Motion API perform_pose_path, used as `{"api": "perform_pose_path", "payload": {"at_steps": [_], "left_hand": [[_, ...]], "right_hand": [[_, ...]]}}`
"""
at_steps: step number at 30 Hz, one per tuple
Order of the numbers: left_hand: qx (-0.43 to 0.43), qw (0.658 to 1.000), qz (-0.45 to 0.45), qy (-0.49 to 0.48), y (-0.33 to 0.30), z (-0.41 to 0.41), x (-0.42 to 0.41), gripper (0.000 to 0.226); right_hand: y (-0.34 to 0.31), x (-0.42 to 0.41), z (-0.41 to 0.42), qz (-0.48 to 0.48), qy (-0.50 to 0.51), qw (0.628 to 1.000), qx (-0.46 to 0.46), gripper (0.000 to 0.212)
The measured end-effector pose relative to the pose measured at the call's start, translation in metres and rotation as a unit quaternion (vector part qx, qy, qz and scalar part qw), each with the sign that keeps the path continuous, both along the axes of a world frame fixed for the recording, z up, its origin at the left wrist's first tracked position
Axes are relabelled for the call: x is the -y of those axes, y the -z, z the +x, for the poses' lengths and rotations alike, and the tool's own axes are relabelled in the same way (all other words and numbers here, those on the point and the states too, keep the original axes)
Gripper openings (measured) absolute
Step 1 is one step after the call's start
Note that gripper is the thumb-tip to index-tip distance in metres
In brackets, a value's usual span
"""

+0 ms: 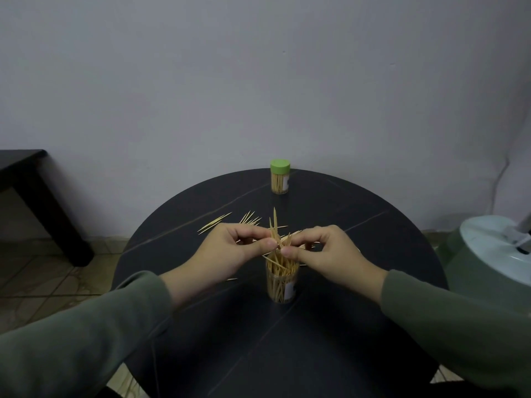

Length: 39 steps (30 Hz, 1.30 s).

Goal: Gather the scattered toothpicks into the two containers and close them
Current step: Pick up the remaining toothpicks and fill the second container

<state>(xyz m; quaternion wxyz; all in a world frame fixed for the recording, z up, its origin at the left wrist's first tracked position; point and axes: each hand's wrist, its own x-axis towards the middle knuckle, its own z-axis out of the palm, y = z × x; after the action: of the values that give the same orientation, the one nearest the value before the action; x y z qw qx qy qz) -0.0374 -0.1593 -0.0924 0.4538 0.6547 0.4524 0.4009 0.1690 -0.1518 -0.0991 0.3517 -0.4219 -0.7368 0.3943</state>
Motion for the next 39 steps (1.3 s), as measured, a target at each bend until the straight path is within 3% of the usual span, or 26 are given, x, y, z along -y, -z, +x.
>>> {"api": "perform_pose_path", "payload": {"at_steps": [4, 6, 10, 14, 20, 25, 29, 34, 39], "left_hand": [[-0.056, 0.996, 0.064, 0.009, 0.005, -0.003, -0.001, 0.021], [-0.074, 0.995, 0.063, 0.008, 0.005, -0.005, -0.003, 0.021], [-0.1, 0.993, 0.058, 0.033, 0.005, -0.008, -0.006, 0.018], [-0.119, 0.986, 0.107, 0.045, 0.007, -0.009, -0.005, 0.018], [-0.186, 0.96, 0.203, 0.054, 0.01, -0.018, -0.007, 0.049], [-0.213, 0.955, 0.204, 0.038, 0.009, -0.023, -0.012, 0.029], [-0.216, 0.954, 0.205, 0.026, 0.008, -0.019, -0.012, 0.03], [-0.2, 0.945, 0.257, 0.015, 0.005, -0.005, -0.007, 0.015], [-0.246, 0.922, 0.298, -0.013, 0.011, 0.007, -0.004, 0.019]], "right_hand": [[0.003, -0.002, 0.0, 0.074, 0.028, 0.993, 0.083, 0.007], [0.003, -0.002, 0.0, 0.087, 0.037, 0.99, 0.107, 0.017], [-0.001, -0.003, 0.001, 0.106, 0.029, 0.98, 0.164, 0.015], [-0.002, -0.002, 0.003, 0.12, 0.027, 0.975, 0.186, 0.016], [-0.01, -0.001, 0.008, 0.124, 0.005, 0.976, 0.18, 0.051], [-0.015, 0.001, 0.01, 0.111, -0.025, 0.953, 0.28, 0.074], [-0.011, 0.002, 0.01, 0.125, -0.032, 0.949, 0.289, 0.064], [-0.009, -0.001, 0.008, 0.114, -0.041, 0.951, 0.283, 0.06], [-0.006, -0.003, 0.004, 0.111, -0.05, 0.956, 0.268, 0.064]]}}
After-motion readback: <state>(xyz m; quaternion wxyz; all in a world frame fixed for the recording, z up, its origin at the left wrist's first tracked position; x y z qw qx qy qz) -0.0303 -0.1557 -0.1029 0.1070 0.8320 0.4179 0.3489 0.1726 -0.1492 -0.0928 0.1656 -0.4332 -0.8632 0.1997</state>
